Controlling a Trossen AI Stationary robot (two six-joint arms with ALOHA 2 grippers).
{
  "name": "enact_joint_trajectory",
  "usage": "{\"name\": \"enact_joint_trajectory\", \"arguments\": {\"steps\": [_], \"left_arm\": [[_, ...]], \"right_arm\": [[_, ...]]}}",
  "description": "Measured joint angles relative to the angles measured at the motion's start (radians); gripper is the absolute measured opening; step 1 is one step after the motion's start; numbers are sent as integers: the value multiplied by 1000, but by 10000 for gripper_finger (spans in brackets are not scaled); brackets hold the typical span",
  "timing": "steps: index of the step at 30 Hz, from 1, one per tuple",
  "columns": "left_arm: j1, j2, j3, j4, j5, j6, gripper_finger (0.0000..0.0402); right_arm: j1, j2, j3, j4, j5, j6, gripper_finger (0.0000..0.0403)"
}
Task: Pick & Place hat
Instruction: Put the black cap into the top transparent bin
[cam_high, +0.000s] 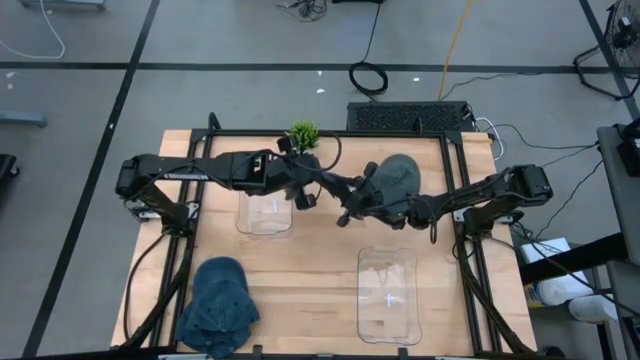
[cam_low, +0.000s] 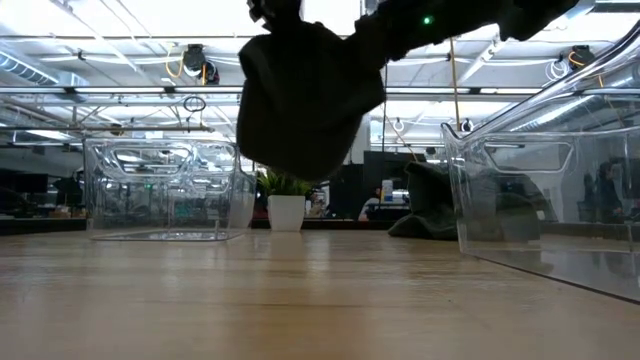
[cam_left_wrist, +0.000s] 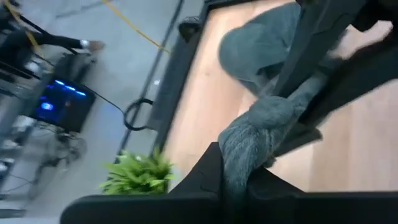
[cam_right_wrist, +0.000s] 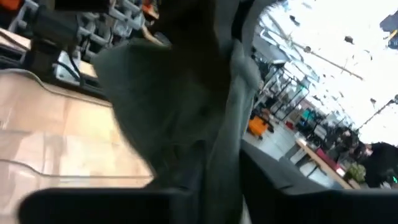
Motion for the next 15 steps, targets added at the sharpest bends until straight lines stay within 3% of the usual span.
{"name": "enact_joint_trajectory", "arguments": {"steps": [8, 15], "left_arm": [[-21, -88, -1, -128, -158, 12, 4], [-79, -182, 1, -297, -225, 42, 2]], "right_arm": [[22, -148, 0, -223, 14, 180, 231], [40, -320, -11, -441, 16, 274, 279]]}}
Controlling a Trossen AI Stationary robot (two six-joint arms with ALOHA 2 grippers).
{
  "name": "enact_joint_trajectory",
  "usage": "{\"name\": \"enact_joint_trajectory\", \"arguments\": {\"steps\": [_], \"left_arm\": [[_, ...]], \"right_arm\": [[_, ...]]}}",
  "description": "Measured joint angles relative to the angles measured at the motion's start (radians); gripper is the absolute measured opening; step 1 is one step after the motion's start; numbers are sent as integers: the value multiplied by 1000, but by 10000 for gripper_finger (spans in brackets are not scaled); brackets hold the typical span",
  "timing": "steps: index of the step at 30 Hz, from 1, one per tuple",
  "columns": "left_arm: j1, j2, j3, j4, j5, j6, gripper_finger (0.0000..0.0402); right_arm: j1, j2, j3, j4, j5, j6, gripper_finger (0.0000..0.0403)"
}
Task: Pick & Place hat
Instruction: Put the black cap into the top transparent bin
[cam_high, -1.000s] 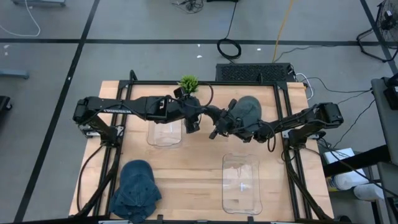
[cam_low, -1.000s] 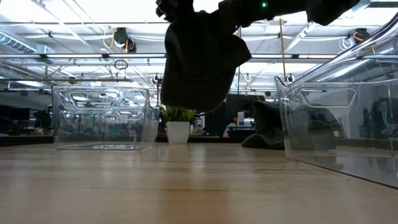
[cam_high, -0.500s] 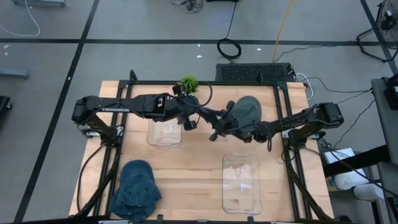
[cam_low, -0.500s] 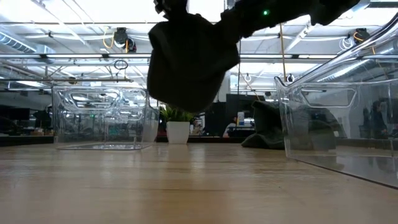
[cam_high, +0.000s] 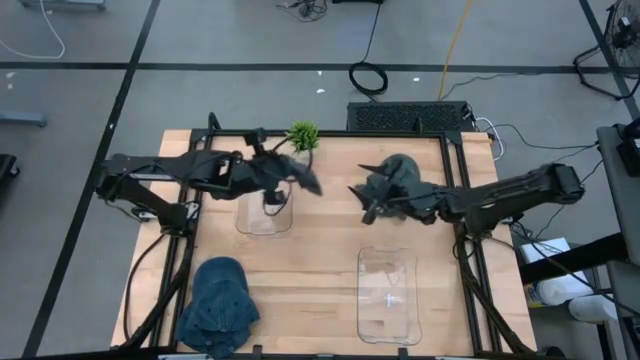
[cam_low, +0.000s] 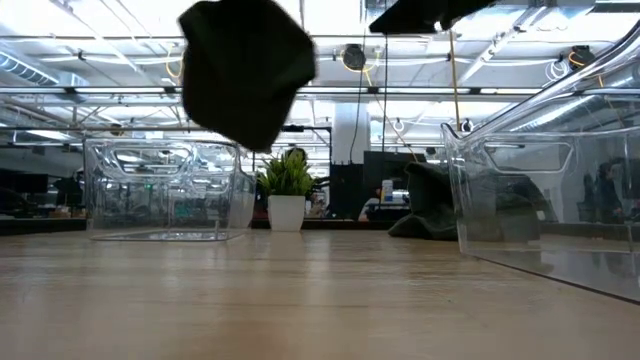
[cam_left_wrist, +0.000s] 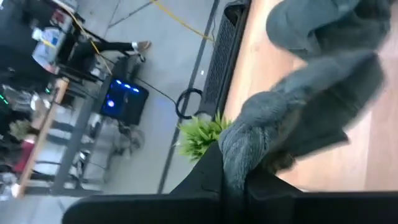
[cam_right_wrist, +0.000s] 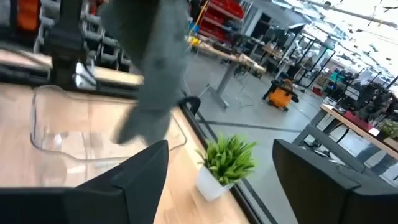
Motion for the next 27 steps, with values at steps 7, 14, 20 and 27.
{"name": "enact_joint_trajectory", "arguments": {"steps": [7, 14, 20, 27], "left_arm": [[-47, -46, -8, -165, -120, -91, 1], [-45, -147, -179, -121, -123, -124, 1], [-23, -300, -409, 107, -51, 11, 1], [-1, -430, -658, 418, 51, 250, 3]], "right_arm": [[0, -156, -81, -66, 0, 41, 274], [0, -273, -210, -64, -5, 138, 268], [0, -333, -248, -51, -5, 129, 267], [6, -357, -248, -49, -5, 139, 267]]}}
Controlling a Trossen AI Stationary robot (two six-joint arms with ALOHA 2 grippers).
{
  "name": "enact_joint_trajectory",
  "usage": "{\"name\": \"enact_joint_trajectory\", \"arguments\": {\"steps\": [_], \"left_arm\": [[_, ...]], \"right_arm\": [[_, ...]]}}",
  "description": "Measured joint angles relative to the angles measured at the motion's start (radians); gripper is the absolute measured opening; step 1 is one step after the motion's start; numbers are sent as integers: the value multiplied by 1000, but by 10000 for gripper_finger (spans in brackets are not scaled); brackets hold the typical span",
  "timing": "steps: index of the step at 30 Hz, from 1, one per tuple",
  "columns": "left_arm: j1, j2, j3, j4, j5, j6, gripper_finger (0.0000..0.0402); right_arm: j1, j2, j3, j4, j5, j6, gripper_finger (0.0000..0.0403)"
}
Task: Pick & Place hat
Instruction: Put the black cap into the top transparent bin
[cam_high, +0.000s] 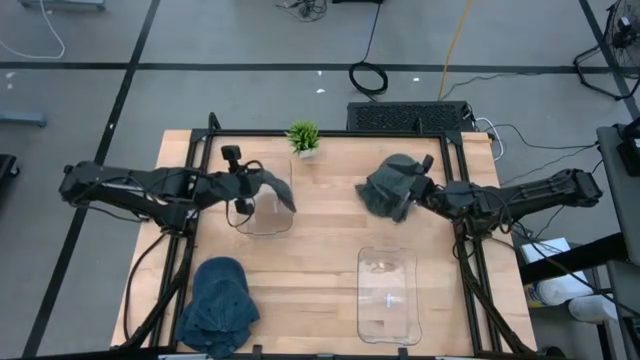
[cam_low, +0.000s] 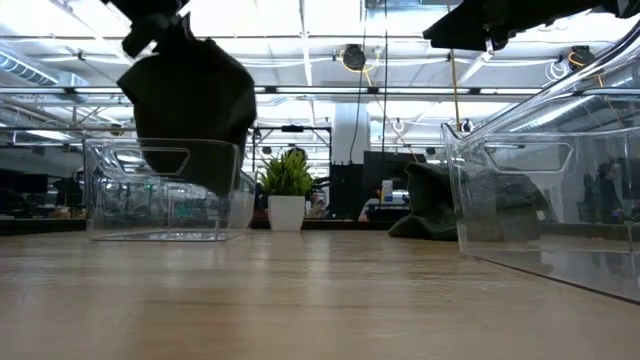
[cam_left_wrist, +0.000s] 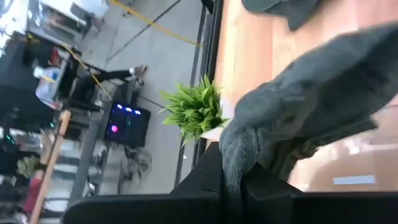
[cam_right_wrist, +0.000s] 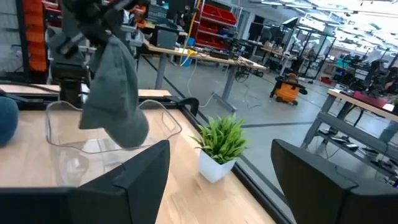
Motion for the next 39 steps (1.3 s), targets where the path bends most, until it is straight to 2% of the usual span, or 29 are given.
{"name": "enact_joint_trajectory", "arguments": {"steps": [7, 16, 26, 33, 35, 39], "left_arm": [[40, -36, -130, 112, -5, -27, 3], [64, -36, -221, 196, -7, -29, 2], [58, -28, -260, 198, 26, -149, 13], [58, -25, -263, 123, 45, -256, 5], [58, -25, -263, 124, 45, -299, 16], [58, -25, -263, 138, 31, -357, 65]], "right_arm": [[0, 1, 0, 2, 0, -1, 267], [0, 1, -1, -5, 0, 2, 266], [0, 2, -11, 0, 0, 2, 263], [0, 1, -11, 1, 0, 2, 263], [0, 1, -11, 0, 0, 2, 263], [0, 1, -11, 0, 0, 2, 263]]}}
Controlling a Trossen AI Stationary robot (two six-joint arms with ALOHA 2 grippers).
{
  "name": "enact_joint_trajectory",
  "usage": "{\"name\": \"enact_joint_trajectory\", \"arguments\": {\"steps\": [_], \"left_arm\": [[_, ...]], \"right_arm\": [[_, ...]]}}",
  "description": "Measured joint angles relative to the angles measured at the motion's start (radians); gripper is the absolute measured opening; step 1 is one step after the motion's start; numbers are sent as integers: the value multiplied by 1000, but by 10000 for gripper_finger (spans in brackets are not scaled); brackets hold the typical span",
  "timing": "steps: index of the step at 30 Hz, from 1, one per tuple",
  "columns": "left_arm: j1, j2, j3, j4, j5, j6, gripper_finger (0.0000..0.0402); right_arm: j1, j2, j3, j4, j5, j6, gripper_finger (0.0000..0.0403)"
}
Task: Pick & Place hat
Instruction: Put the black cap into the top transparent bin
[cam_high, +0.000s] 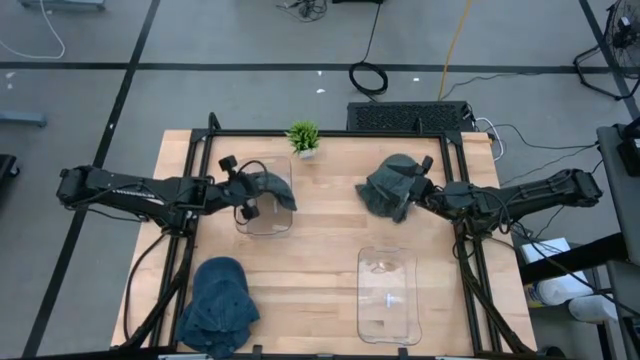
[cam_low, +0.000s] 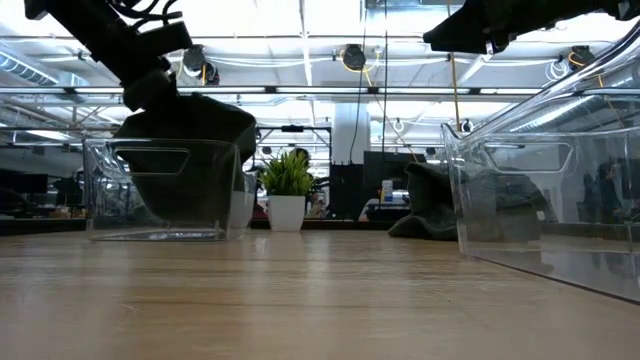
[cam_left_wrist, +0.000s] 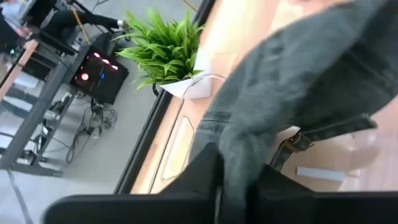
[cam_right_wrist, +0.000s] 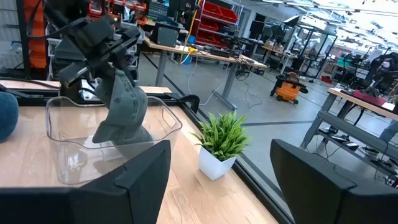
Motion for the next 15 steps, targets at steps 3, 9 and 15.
{"name": "enact_joint_trajectory", "arguments": {"steps": [3, 9, 15], "left_arm": [[-5, -7, 0, 42, -32, -22, 109], [-36, -22, 36, 79, -38, -30, 210], [-79, -22, 70, 84, -21, 0, 285]], "right_arm": [[0, 0, 0, 0, 0, 0, 263], [0, 0, 0, 0, 0, 0, 263], [0, 0, 0, -4, 0, 0, 263]]}}
